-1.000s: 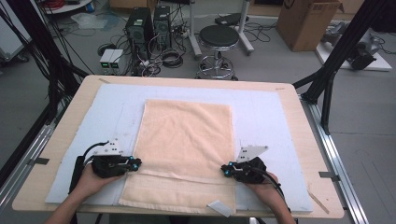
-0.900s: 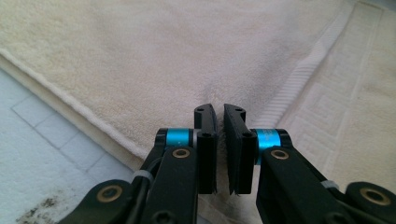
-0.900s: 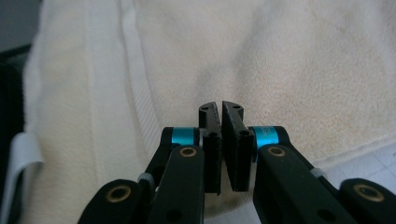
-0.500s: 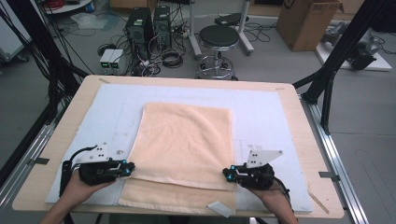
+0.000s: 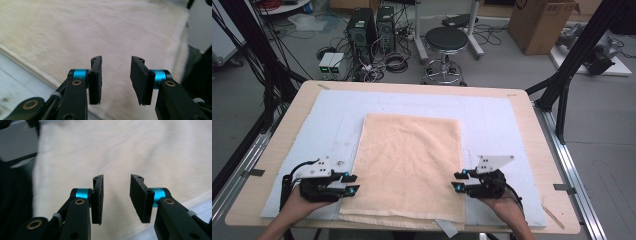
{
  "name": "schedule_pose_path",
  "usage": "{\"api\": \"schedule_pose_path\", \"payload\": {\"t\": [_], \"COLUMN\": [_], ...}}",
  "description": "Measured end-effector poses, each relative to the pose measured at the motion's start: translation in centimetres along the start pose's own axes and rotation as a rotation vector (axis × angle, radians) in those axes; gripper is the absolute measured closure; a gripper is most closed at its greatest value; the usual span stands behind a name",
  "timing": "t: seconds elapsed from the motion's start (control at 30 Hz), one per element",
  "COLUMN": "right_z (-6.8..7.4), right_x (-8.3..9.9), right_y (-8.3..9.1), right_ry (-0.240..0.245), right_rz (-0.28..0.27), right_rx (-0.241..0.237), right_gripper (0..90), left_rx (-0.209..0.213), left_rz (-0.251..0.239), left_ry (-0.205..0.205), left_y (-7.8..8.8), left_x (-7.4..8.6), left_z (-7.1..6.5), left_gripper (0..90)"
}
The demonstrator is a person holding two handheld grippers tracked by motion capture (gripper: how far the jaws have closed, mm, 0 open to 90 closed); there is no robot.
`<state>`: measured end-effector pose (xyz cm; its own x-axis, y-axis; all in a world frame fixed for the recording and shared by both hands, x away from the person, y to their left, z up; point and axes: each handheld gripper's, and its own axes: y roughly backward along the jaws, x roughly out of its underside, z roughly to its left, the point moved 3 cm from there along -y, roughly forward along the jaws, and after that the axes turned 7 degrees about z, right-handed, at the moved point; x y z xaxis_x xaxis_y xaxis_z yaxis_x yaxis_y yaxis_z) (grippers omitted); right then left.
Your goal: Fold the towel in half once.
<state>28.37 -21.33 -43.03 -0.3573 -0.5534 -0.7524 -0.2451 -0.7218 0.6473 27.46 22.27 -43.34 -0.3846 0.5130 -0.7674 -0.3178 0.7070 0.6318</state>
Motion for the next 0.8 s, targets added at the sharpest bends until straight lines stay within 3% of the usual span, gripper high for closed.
{"api": "schedule_pose_path", "payload": {"t": [0.03, 0.1, 0.23, 0.3, 0.37, 0.47, 0.67, 0.8], "right_z": [-0.8, -2.4, -5.6, -7.2, -8.7, -11.5, -14.5, -15.9], "right_x": [-0.3, -0.9, -2.0, -2.5, -2.9, -3.5, -4.4, -4.4], "right_y": [-0.3, -0.7, -1.5, -2.0, -2.4, -3.3, -4.6, -5.2], "right_ry": [-0.013, -0.027, -0.067, -0.088, -0.112, -0.147, -0.185, -0.223], "right_rz": [-0.002, 0.003, -0.011, -0.014, -0.010, -0.008, 0.009, 0.021], "right_rx": [0.005, 0.062, 0.166, 0.206, 0.245, 0.297, 0.365, 0.396], "right_gripper": [62.7, 60.8, 58.3, 54.9, 54.6, 52.3, 49.9, 48.8], "left_rx": [-0.011, -0.057, -0.192, -0.218, -0.286, -0.354, -0.371, -0.362], "left_rz": [0.000, -0.007, -0.035, -0.074, -0.075, -0.097, -0.096, -0.031], "left_ry": [0.008, 0.024, 0.114, 0.184, 0.203, 0.246, 0.304, 0.354], "left_y": [-0.4, -1.2, -2.4, -2.9, -3.6, -4.7, -6.7, -7.8], "left_x": [-0.3, -0.9, -2.3, -3.1, -3.9, -4.5, -4.6, -4.4], "left_z": [0.5, 1.8, 5.2, 7.1, 8.8, 10.9, 13.5, 14.8], "left_gripper": [59.1, 58.6, 59.2, 59.7, 60.1, 60.0, 57.7, 52.0]}}
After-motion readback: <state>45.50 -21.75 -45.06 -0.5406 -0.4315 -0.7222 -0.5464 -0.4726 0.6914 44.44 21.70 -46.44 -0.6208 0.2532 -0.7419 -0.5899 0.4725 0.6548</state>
